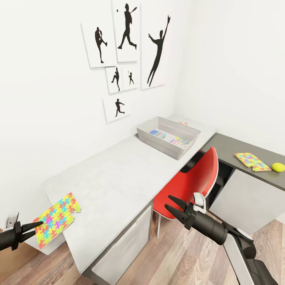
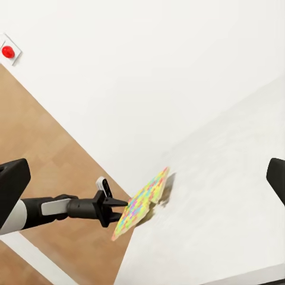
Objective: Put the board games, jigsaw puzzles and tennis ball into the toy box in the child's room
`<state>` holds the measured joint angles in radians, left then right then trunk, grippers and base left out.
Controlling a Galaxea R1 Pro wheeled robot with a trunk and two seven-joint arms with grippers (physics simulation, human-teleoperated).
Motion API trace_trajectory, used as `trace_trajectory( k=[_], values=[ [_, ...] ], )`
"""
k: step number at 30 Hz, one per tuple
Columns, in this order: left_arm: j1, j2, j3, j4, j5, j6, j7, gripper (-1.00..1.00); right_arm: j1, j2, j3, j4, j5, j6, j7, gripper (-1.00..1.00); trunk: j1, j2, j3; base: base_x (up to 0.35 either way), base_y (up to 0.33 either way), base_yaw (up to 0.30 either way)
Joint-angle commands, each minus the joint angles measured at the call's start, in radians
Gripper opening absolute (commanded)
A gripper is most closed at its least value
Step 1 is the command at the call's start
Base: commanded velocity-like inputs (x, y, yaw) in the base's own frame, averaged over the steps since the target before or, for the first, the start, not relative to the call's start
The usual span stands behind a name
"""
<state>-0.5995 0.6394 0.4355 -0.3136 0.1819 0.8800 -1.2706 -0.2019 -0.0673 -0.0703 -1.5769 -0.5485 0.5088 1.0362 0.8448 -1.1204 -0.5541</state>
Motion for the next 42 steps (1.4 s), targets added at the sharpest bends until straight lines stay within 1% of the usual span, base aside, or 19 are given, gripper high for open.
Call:
trace_trajectory(
  k=[1,3,6,9,12,22,27,31,34,42],
  values=[
    [-0.001,0.000,0.000,0.000,-0.004,0.004,-0.003,-1.00,-0.001,0.000,0.000,0.000,-0.006,0.008,0.001,1.00,0.000,-0.001,-0.001,0.000,0.000,0.000],
    [-0.002,0.001,0.000,0.000,-0.004,0.011,-0.015,-1.00,-0.001,0.000,0.000,0.000,-0.006,0.008,0.001,1.00,-0.008,0.013,0.005,0.000,0.000,0.000],
    [-0.003,0.001,0.000,-0.001,-0.004,0.014,-0.050,-1.00,-0.001,0.000,0.000,0.000,-0.007,0.008,0.001,1.00,-0.019,0.034,0.015,0.000,0.000,0.000],
    [-0.003,0.002,-0.001,-0.001,-0.006,0.013,-0.106,-1.00,-0.001,0.000,0.000,0.000,-0.006,0.008,0.001,1.00,-0.031,0.055,0.024,0.000,0.000,0.000],
    [-0.003,0.002,-0.002,-0.001,-0.006,0.011,-0.126,-1.00,-0.001,0.000,0.000,0.000,-0.006,0.008,0.001,1.00,-0.042,0.076,0.034,0.000,0.000,0.000],
    [-0.003,0.005,-0.001,-0.001,-0.005,0.007,-0.155,-1.00,-0.001,0.000,0.000,0.000,-0.006,0.008,0.001,1.00,-0.080,0.146,0.065,0.000,0.000,0.000],
    [-0.003,0.009,-0.004,-0.010,-0.007,0.004,-0.226,-1.00,-0.001,0.000,0.000,0.000,-0.006,0.008,0.001,1.00,-0.100,0.181,0.081,0.000,0.000,0.000],
    [0.002,0.011,-0.010,-0.074,-0.007,0.005,-0.297,-1.00,0.000,0.000,0.000,0.000,-0.007,0.002,0.002,1.00,-0.115,0.209,0.093,0.000,0.000,0.000],
    [0.006,0.012,-0.012,-0.128,-0.006,0.008,-0.300,-1.00,0.000,-0.001,-0.001,0.000,-0.008,0.000,0.006,1.00,-0.126,0.230,0.102,0.000,0.000,0.000],
    [0.006,0.011,-0.008,-0.209,-0.005,0.015,-0.300,-1.00,0.000,-0.001,-0.001,0.000,-0.008,0.001,0.005,1.00,-0.157,0.286,0.128,0.000,0.000,0.000]
  ],
)
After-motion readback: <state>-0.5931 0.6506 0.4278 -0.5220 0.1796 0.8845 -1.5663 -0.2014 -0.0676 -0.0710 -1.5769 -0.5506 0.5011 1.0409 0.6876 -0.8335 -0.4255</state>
